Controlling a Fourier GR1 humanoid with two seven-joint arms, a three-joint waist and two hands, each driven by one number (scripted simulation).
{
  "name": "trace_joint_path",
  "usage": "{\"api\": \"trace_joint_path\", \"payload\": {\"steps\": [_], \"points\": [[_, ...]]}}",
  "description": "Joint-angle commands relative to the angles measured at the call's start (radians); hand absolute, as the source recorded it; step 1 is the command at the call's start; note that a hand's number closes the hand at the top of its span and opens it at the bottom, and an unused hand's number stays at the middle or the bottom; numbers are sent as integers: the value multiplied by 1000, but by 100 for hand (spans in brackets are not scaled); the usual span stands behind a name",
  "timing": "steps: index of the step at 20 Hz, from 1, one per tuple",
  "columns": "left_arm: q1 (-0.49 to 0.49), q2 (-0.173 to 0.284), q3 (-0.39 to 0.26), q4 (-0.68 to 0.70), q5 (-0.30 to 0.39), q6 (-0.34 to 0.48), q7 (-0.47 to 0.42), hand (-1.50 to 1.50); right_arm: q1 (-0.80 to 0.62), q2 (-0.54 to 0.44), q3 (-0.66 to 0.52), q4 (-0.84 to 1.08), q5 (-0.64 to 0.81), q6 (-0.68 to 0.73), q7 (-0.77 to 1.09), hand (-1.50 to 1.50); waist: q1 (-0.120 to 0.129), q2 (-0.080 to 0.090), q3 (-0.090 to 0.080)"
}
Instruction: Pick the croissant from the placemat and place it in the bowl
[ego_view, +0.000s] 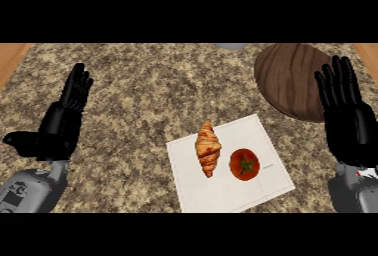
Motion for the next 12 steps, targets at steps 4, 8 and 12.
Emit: {"api": "trace_joint_path", "payload": {"steps": [4, 8, 12], "points": [[38, 54, 34, 61, -10, -18, 28, 0, -208, -148, 255, -56, 327, 48, 125, 150, 34, -10, 1], [58, 64, 32, 84, -18, -3, 57, 0, -158, -442, 283, 66, 625, 127, 228, -150, -15, -16, -40], [93, 92, 75, 90, 13, -7, 87, 0, -90, -352, 397, -59, 858, -27, 446, -150, -47, -42, -1]]}}
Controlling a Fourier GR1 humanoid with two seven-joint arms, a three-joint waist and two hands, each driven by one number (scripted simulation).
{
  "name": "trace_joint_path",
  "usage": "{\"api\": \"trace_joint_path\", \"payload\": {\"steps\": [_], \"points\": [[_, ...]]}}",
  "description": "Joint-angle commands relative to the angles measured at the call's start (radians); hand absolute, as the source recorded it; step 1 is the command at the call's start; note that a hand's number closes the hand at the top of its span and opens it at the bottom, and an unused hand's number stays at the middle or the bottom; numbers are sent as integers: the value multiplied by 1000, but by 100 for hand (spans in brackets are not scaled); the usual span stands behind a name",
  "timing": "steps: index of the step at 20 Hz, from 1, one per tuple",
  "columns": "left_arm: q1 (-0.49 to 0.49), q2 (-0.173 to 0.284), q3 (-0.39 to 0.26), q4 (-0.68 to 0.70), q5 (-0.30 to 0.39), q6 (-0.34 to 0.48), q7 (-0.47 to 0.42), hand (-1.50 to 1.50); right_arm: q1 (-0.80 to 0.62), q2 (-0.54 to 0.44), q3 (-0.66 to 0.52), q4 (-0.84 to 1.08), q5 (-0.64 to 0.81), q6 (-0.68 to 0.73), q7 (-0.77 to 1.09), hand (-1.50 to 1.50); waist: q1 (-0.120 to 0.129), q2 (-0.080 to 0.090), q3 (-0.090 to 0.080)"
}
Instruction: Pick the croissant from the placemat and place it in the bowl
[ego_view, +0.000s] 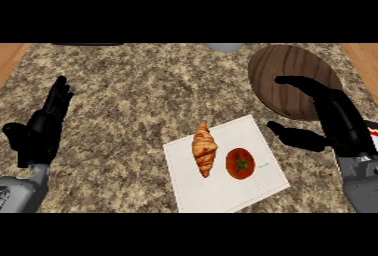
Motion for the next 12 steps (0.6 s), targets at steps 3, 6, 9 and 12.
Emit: {"api": "trace_joint_path", "payload": {"steps": [3, 6, 9, 12], "points": [[41, 25, 30, 2, 29, -20, 23, 0, 66, 18, 264, -154, 390, -4, 300, -150, -19, -8, 13], [72, 31, 43, -8, 37, -34, 5, 0, 78, 89, 372, -261, 547, 55, 504, -150, -17, -6, 16], [10, -26, 14, 34, 1, 9, 16, 0, 25, 199, 477, -295, 693, 168, 694, -150, -23, 8, 18], [55, 10, 28, -28, 15, -33, 29, 0, -103, 351, 506, -289, 736, 355, 855, -150, 11, 10, 19]]}}
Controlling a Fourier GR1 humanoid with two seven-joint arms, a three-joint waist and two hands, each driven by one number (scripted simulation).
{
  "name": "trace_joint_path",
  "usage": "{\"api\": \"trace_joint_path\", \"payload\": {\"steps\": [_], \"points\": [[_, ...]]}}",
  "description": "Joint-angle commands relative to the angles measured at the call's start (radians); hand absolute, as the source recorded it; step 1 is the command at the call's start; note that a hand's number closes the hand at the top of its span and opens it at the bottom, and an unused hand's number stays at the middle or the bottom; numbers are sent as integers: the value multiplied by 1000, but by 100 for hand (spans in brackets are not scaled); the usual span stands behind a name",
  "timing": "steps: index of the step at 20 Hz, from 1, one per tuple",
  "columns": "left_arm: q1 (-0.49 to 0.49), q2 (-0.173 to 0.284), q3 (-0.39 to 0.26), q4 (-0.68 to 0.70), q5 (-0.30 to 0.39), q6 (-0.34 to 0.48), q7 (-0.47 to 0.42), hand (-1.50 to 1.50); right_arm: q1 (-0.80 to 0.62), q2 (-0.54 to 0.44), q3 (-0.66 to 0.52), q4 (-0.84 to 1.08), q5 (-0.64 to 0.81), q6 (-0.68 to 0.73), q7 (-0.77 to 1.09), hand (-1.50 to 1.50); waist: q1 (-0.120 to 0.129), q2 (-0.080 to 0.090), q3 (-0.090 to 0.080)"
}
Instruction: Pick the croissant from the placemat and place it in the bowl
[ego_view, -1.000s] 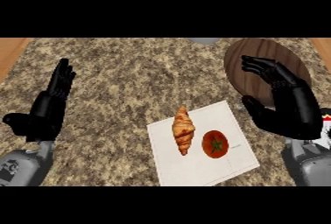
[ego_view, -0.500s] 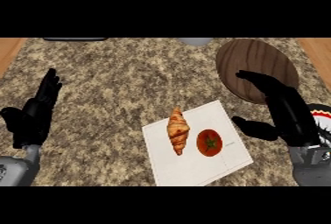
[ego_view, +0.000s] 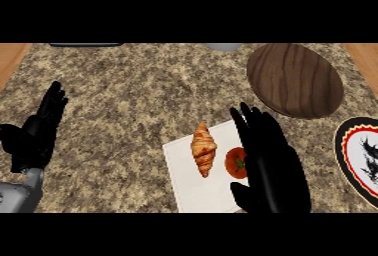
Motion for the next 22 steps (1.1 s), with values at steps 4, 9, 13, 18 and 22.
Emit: {"api": "trace_joint_path", "payload": {"steps": [4, 9, 13, 18, 22], "points": [[-53, -6, 16, 11, -12, -23, 33, 0, -262, 318, 47, 100, 82, 344, 248, -150, 16, 12, 3], [-7, -19, 2, 1, -14, -44, -7, 0, -360, 348, -57, 264, -51, 473, 257, -150, 31, 13, 1], [-41, -16, 8, 5, -32, -20, 18, 0, -419, 350, -160, 428, -117, 554, 226, -150, 31, 17, 2], [-51, -12, 28, 14, -20, -40, 24, 0, -453, 351, -188, 545, -234, 600, 270, -150, 28, 14, 3], [-45, -3, 41, 5, -1, -70, 31, 0, -468, 351, -172, 647, -342, 586, 304, -150, 42, 12, 3]]}}
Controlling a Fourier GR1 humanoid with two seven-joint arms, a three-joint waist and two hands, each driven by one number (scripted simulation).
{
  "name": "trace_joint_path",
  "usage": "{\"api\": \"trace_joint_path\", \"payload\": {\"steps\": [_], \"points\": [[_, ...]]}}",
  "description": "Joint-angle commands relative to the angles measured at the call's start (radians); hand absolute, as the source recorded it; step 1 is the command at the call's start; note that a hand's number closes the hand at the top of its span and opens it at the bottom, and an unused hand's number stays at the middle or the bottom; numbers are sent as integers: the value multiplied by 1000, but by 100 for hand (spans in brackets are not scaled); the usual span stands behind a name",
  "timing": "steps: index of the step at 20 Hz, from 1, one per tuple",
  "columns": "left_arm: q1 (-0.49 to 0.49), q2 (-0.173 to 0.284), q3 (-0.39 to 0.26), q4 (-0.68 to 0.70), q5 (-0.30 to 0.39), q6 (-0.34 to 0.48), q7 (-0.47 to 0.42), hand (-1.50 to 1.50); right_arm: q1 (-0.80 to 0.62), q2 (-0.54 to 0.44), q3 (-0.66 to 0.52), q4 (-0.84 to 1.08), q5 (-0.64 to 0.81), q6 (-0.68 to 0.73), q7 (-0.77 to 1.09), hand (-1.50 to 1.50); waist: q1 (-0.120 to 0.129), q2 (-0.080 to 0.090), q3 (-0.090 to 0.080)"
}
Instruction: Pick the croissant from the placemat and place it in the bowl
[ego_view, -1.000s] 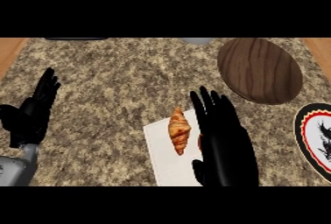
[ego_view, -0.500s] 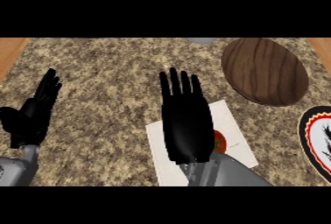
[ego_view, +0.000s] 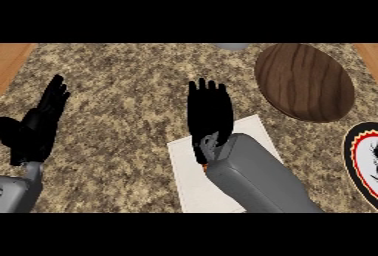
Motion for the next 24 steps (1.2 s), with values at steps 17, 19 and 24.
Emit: {"api": "trace_joint_path", "payload": {"steps": [17, 19, 24], "points": [[57, 0, 41, -41, -8, -49, -5, 0, -105, 21, 152, 313, -101, 66, 186, -150, -5, -3, 2], [26, -61, 12, -26, -58, 17, 3, 0, -139, 21, 151, 367, -112, 47, 160, -150, -8, 0, 2], [17, -20, 52, -53, -47, -23, 62, 0, -67, 21, 166, 322, -171, 42, 217, -150, -13, -2, 3]]}}
